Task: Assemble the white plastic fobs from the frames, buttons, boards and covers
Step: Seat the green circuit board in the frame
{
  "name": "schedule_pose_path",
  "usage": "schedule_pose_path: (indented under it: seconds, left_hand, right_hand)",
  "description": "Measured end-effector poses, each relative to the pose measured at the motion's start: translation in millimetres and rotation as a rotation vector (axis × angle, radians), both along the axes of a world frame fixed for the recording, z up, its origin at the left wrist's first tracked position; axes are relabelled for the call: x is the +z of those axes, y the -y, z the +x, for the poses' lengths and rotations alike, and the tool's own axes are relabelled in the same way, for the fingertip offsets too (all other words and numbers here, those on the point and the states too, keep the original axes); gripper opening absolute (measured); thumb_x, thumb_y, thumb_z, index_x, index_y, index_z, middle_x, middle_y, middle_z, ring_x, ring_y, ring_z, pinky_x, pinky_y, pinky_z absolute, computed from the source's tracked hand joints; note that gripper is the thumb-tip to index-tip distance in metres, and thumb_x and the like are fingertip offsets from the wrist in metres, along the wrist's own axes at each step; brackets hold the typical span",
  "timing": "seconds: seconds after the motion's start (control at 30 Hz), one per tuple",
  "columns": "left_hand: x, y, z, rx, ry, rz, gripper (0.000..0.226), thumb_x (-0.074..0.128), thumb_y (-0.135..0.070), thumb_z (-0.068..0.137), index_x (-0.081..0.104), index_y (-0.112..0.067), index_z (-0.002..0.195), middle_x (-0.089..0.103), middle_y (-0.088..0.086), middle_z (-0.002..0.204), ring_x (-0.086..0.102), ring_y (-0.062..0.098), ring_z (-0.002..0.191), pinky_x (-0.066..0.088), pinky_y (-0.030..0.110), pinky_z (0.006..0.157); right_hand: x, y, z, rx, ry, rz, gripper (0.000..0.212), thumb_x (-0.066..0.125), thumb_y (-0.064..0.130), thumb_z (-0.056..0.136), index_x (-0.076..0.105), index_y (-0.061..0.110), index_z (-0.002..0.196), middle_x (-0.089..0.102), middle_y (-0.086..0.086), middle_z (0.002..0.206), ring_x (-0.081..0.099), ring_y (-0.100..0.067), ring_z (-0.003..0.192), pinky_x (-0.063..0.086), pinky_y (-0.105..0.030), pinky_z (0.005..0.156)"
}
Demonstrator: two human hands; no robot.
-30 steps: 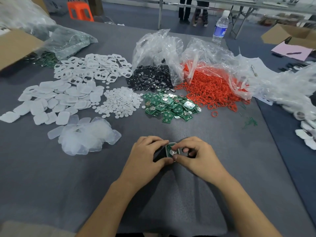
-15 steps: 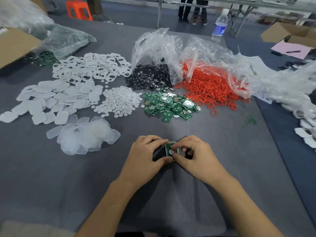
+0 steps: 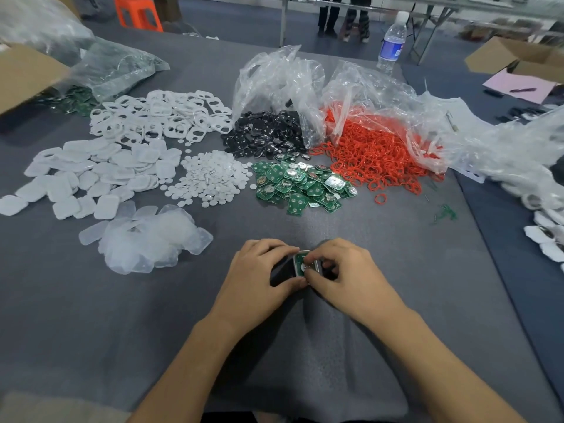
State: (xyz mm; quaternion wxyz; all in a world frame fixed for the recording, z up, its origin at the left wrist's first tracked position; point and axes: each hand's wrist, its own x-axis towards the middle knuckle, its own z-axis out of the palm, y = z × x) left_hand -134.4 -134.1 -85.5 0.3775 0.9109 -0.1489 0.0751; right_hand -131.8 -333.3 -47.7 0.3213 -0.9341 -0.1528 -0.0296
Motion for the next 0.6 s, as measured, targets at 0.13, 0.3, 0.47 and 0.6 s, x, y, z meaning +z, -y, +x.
schedule_pose_path:
  seconds: [0.13,0.3,0.47,0.6]
  left_hand:
    - [1.1,1.0,-0.1,0.008,0.004,0.004,0.055,0.077,-0.059,0.08,0.07,-0.032,0.127,0.061,-0.016,0.123,0.05,0.01,0.12,0.043,0.041,0.105]
    - [3.7,1.5,-1.0,0.008,0.001,0.003,0.054,0.08,-0.055,0.08,0.07,-0.032,0.128,0.062,-0.016,0.122,0.049,0.009,0.12,0.043,0.04,0.105]
    - [4.5,1.6,-1.1,0.006,-0.007,0.005,0.054,0.08,-0.053,0.081,0.07,-0.032,0.13,0.062,-0.016,0.122,0.05,0.01,0.12,0.043,0.041,0.105]
    - [4.6,0.8,-1.5,0.0,0.002,0.017,0.055,0.079,-0.054,0.083,0.069,-0.032,0.132,0.062,-0.016,0.122,0.05,0.01,0.12,0.044,0.041,0.104]
  right_hand:
    - [2.5,-0.6,0.5,0.025,0.015,-0.032,0.014,0.074,0.019,0.083,0.077,0.022,0.097,0.066,0.008,0.092,0.058,-0.007,0.083,0.049,-0.024,0.08]
    - [2.5,2.1,-2.0,0.047,0.019,-0.044,0.015,0.074,0.02,0.086,0.078,0.022,0.1,0.067,0.008,0.098,0.061,-0.008,0.088,0.051,-0.027,0.082]
    - [0.8,1.9,-1.5,0.044,0.028,-0.053,0.017,0.074,0.021,0.086,0.079,0.023,0.102,0.069,0.008,0.1,0.062,-0.007,0.09,0.051,-0.025,0.082]
    - [0.1,3.1,-2.2,0.044,0.05,-0.046,0.016,0.074,0.023,0.087,0.08,0.023,0.102,0.07,0.009,0.1,0.063,-0.005,0.092,0.05,-0.021,0.084]
